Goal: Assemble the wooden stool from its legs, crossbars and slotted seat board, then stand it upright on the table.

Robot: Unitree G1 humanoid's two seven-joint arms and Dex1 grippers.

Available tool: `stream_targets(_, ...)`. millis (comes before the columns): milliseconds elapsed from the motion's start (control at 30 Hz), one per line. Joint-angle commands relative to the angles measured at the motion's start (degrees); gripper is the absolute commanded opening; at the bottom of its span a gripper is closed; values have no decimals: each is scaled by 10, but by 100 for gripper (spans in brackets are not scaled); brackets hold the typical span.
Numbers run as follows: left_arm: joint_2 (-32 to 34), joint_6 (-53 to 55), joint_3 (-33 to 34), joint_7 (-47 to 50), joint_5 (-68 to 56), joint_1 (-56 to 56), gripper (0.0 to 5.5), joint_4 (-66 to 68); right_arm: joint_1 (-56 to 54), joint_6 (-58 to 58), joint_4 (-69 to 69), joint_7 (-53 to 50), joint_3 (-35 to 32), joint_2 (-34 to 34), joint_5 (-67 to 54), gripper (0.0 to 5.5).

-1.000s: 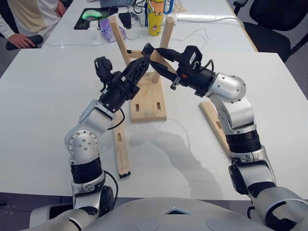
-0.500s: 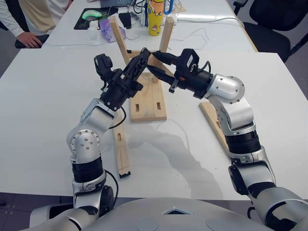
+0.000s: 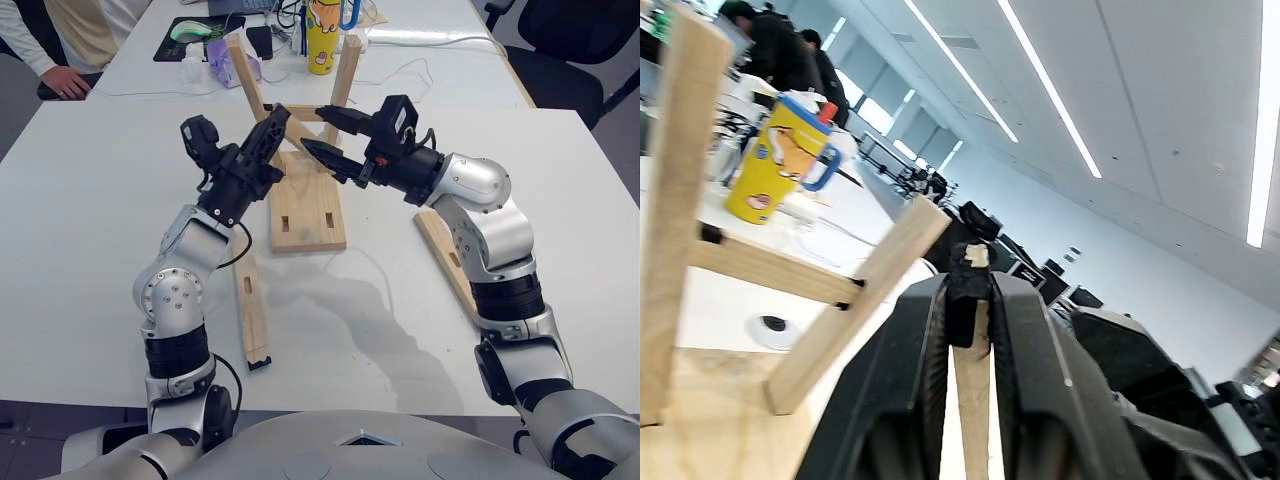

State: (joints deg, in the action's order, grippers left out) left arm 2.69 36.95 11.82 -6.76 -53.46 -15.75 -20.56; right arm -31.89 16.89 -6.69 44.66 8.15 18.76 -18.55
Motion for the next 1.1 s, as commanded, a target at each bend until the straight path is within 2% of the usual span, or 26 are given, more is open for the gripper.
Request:
stream_targets(33, 21, -22, 58, 30, 0, 8, 47, 12, -10, 85, -20, 29, -21, 21, -63, 217)
stream_targets(133, 41, -26, 98, 38, -22, -1, 47, 17, 22, 143, -58, 97, 20, 66, -90, 217)
stream_targets(200, 65, -9, 116, 41, -35, 11, 47, 12, 43, 144, -74, 140, 62, 101, -73, 217)
stream_targets(267, 93, 26, 121, 49, -46, 44, 47, -6, 54, 132, -74, 143, 77, 113, -52, 217)
stream_targets(367, 122, 74, 144, 69, -106, 113, 47, -61, 66, 125, -57, 97, 53, 99, -36, 217)
stream_targets(500, 160, 111, 188, 141, -245, 152, 47, -88, 118, 119, -52, 31, 20, 90, -20, 217)
stream_targets(700, 219, 128, 151, 282, -423, 238, 47, -121, 209, 116, -81, -29, -26, 98, -8, 217)
stream_targets(833, 242, 106, 143, 306, -398, 280, 47, -149, 252, 121, -106, -60, -62, 96, -13, 217)
stream_targets(1100, 218, 32, 126, 321, -351, 360, 47, -203, 290, 132, -135, -92, -84, 87, -20, 217)
